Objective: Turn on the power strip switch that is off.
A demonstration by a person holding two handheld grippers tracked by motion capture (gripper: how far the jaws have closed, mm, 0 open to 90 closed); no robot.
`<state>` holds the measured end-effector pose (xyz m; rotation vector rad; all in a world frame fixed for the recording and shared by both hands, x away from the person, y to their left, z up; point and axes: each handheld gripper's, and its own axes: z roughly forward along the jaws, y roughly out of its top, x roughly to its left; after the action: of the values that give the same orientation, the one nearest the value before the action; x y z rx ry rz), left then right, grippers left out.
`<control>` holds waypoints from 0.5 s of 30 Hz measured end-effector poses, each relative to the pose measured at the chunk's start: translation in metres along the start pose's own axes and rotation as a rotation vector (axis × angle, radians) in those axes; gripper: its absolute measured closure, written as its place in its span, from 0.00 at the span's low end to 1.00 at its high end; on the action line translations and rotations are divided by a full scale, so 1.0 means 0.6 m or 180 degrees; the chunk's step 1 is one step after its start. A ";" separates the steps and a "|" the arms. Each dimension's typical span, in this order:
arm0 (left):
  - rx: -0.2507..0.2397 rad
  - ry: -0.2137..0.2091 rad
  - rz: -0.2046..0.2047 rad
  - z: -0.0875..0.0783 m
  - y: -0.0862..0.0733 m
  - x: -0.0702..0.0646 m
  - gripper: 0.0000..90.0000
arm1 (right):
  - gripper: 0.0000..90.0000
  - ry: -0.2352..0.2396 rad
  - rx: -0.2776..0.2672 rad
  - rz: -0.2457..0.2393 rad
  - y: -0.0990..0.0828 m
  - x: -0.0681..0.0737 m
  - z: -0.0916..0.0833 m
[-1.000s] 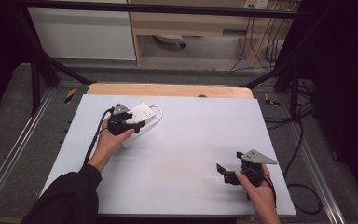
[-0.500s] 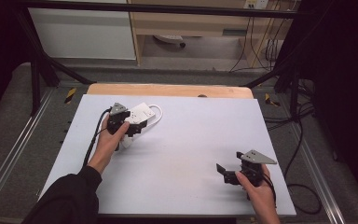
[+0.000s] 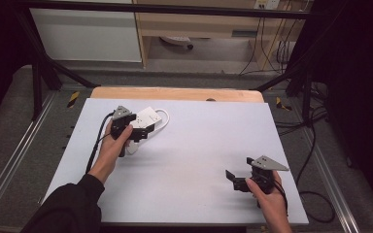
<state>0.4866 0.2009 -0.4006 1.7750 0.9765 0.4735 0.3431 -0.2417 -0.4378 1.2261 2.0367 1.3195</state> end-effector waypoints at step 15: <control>0.0043 0.0103 -0.0089 -0.047 0.005 -0.002 0.10 | 0.03 0.0031 0.0027 -0.0011 0.000 0.000 0.003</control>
<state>0.4676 0.2157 -0.3860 1.7685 1.0281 0.4803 0.3442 -0.2406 -0.4387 1.2218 2.0522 1.3190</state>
